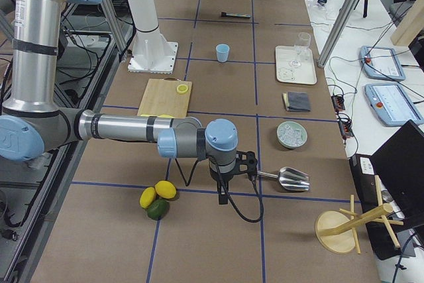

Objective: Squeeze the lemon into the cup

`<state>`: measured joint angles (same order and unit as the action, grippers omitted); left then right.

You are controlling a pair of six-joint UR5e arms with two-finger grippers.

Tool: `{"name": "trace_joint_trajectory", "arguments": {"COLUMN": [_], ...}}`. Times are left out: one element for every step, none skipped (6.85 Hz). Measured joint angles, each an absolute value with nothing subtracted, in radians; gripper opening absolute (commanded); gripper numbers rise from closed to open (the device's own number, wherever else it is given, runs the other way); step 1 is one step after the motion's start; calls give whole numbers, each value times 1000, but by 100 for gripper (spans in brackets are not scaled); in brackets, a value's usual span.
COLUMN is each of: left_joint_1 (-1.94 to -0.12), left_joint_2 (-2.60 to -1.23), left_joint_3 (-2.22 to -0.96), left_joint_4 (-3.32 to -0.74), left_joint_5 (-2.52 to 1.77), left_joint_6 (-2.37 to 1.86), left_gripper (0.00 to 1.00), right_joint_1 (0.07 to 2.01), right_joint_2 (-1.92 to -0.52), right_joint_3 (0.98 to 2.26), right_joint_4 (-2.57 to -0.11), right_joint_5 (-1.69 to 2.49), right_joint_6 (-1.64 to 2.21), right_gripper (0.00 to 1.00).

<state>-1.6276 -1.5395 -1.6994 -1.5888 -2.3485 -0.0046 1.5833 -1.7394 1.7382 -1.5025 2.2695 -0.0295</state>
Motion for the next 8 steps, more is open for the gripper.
{"name": "trace_joint_trajectory", "arguments": {"left_joint_1": [-1628, -1628, -1628, -1628, -1628, -1628, -1628, -1628], "left_joint_2": [-1538, -1538, -1537, -1536, -1537, -1537, -1536, -1536], "left_joint_3": [-1711, -1716, -1718, -1720, -1721, -1721, -1722, -1722], "left_joint_4": [-1589, -1589, -1589, -1589, -1589, -1589, -1588, -1588], "left_joint_5": [-2349, -2349, -2349, -2349, -2348, -2348, -2347, -2347], "left_joint_6": [-5, -5, -5, -5, -5, -5, -5, -5], "left_gripper": [100, 100, 100, 100, 100, 100, 100, 100], "right_joint_1": [1584, 1583, 1583, 1583, 1583, 1583, 1583, 1583], "right_joint_2": [-1742, -1747, -1751, -1753, -1753, -1753, -1753, -1753], "right_joint_3": [1757, 1771, 1776, 1776, 1776, 1777, 1777, 1777], "right_joint_4": [-1515, -1527, -1533, -1535, -1535, -1535, -1535, -1535], "right_joint_5": [2278, 2283, 2285, 2285, 2286, 2286, 2287, 2287], "right_joint_6": [-32, -36, -36, -35, -34, -34, -34, -33], "right_gripper": [100, 100, 100, 100, 100, 100, 100, 100]}}
